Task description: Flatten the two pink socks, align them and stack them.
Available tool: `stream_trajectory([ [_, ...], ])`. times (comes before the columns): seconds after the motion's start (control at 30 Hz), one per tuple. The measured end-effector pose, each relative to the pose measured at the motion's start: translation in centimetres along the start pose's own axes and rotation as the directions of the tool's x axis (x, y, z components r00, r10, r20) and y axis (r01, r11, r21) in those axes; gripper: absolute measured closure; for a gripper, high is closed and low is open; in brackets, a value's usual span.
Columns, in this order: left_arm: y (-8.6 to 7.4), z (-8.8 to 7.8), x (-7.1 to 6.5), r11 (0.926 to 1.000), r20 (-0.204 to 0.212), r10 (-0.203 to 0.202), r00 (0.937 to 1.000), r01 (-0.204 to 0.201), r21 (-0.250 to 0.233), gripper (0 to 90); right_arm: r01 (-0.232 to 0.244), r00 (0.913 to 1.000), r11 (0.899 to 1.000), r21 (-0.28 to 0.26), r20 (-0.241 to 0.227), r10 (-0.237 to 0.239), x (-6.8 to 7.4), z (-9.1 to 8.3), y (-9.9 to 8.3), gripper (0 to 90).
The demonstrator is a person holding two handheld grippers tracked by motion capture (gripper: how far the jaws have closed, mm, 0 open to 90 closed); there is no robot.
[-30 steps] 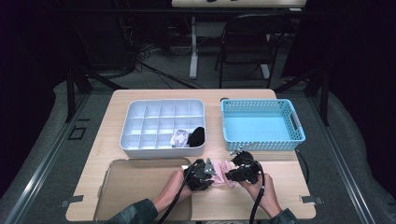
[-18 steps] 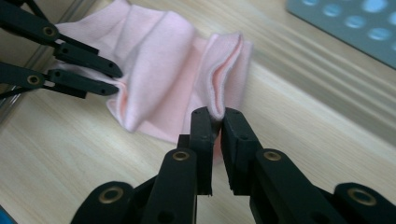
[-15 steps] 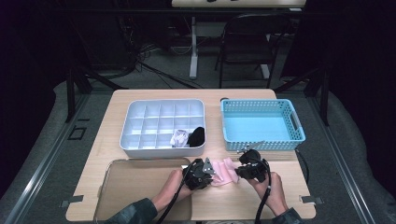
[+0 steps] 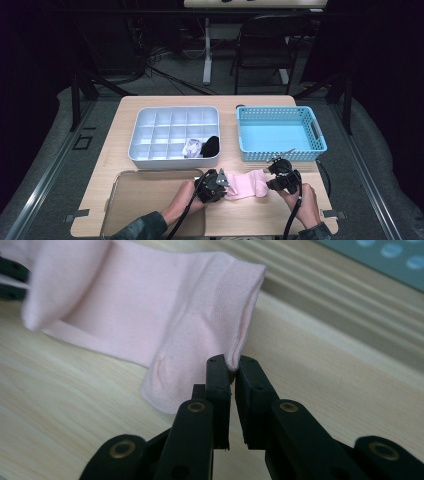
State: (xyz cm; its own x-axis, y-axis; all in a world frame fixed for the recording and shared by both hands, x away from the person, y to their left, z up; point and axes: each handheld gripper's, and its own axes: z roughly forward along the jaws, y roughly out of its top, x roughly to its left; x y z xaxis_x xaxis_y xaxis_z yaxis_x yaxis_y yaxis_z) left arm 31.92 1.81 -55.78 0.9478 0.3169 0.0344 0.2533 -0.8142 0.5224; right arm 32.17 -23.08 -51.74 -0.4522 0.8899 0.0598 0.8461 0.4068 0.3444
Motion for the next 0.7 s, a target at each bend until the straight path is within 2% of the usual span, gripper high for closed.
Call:
stream_trajectory([
  [0.07, 0.0, 0.0, 0.0, 1.0000, 0.004, 0.003, 1.0000, -0.003, 0.004, 83.3, -0.014, 0.9999, 1.000, 0.019, 0.009, 0.013, -0.1, 0.3, -0.1, 84.9],
  [0.1, 0.0, -0.1, 0.0, 1.0000, 0.006, 0.001, 1.0000, -0.001, 0.004, 83.2, -0.008, 0.9999, 0.998, 0.056, 0.008, 0.007, -0.2, 0.4, -0.1, 84.9],
  [0.27, 0.0, -0.1, 0.0, 1.0000, 0.012, 0.004, 0.9999, -0.004, 0.005, 83.1, -0.006, 1.0000, 0.991, 0.133, 0.005, 0.005, -0.3, 0.9, -0.3, 84.4],
  [0.33, 0.0, -0.1, 0.0, 1.0000, 0.013, 0.002, 0.9999, -0.002, 0.003, 82.7, -0.007, 1.0000, 0.989, 0.147, 0.008, 0.006, -0.5, 1.0, -0.4, 82.5],
  [0.5, 0.2, -0.4, 0.0, 0.9999, 0.021, -0.004, 0.9998, 0.005, -0.011, 76.5, -0.001, 0.9993, 0.995, 0.104, 0.038, -0.003, -0.9, 0.3, -0.4, 74.4],
  [0.53, 0.2, -0.4, 0.0, 0.9999, 0.021, -0.005, 0.9998, 0.005, -0.012, 75.8, -0.002, 0.9997, 0.998, 0.062, 0.022, 0.001, -0.9, -0.1, -0.3, 73.7],
  [0.6, 0.2, -0.3, 0.0, 0.9998, 0.023, -0.013, 0.9996, 0.014, -0.012, 75.2, 0.023, 0.9993, 1.000, 0.012, 0.028, -0.023, -0.6, -0.6, -0.1, 68.8],
  [0.63, 0.2, -0.3, 0.0, 0.9998, 0.023, -0.014, 0.9996, 0.015, -0.012, 75.2, 0.031, 0.9995, 0.999, -0.033, 0.006, -0.031, -0.3, -0.6, 0.0, 68.1],
  [0.67, 0.2, -0.3, 0.0, 0.9999, 0.024, -0.011, 0.9997, 0.011, -0.007, 75.2, 0.039, 0.9991, 0.998, -0.047, -0.015, -0.040, 0.0, -0.5, 0.1, 65.7],
  [0.7, 0.2, -0.2, 0.0, 0.9999, 0.023, -0.010, 0.9997, 0.010, -0.005, 75.2, 0.054, 0.9983, 0.997, -0.055, -0.017, -0.055, 0.4, -0.1, 0.3, 62.7],
])
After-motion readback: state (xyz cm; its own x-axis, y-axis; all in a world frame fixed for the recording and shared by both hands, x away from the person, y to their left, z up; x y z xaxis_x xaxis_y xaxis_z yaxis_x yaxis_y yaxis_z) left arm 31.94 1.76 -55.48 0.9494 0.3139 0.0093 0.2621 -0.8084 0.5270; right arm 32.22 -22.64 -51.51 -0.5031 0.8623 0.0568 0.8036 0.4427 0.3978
